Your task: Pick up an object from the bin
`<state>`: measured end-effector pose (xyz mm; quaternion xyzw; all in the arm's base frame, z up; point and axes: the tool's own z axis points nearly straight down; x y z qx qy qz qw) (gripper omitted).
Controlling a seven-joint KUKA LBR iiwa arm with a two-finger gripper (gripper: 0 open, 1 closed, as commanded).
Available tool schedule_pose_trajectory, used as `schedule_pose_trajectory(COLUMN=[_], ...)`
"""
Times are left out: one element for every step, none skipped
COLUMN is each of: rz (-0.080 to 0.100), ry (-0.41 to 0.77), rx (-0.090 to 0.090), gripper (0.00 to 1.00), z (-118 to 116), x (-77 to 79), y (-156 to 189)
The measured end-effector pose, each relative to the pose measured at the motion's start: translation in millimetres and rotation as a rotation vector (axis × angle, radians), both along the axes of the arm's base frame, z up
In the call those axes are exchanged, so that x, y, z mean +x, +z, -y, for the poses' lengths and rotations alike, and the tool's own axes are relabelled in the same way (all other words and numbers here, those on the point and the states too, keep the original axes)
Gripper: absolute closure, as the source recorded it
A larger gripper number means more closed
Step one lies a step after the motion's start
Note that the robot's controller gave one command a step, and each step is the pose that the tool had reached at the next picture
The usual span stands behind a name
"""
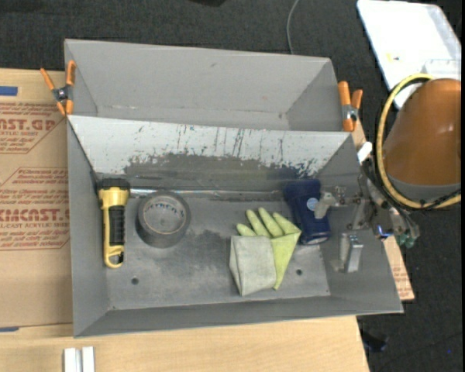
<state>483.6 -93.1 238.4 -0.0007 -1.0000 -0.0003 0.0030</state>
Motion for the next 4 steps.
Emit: schedule_pose_trajectory(rz=[0.008,0.013,0.011,0.011], ry=[0.002,0.278,0.366,0.545], rx=[-0.001,-0.002,-0.001,-0.001], gripper=[0.0,0.0,0.0,0.0], z=[-0.4,9.4,33.8,22.8], x=[1.7,20.3,14.5,24.7], y=[3.6,-26.7,-76.2,-111.3])
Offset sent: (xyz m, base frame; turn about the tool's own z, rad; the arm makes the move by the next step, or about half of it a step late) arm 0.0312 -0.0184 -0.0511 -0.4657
